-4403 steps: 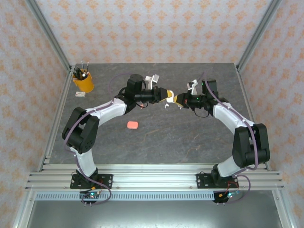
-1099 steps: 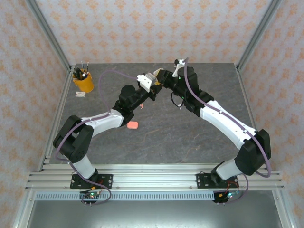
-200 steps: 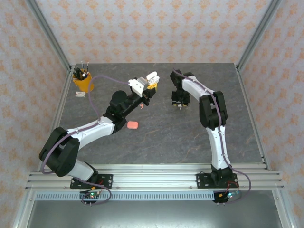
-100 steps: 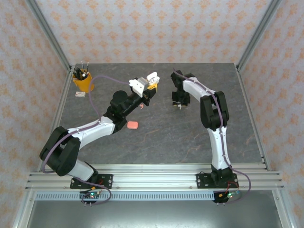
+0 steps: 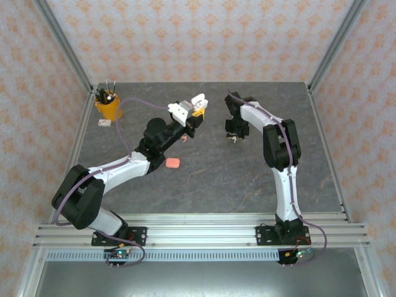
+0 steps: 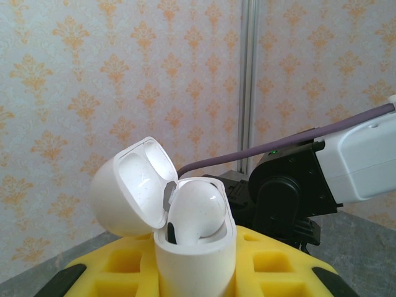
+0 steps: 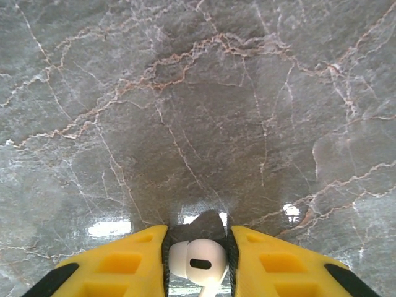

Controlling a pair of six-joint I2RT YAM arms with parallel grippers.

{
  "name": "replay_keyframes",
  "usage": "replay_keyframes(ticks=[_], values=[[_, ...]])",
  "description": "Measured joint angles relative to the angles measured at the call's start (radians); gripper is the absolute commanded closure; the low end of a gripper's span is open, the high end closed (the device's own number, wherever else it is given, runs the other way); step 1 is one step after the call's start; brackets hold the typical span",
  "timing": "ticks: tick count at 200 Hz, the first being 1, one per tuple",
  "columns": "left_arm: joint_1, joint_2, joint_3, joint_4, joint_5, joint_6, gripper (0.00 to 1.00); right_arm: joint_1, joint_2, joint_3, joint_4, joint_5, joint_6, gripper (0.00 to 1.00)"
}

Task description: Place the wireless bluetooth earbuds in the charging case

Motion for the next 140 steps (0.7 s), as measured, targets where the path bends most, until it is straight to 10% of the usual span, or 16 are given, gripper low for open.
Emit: replay_keyframes(ticks=[140], values=[[0.000, 0.014, 0.006, 0.000, 0.000, 0.000, 1.00, -0.005, -0.129, -0.166, 0.046, 0.000, 0.012, 0.74]])
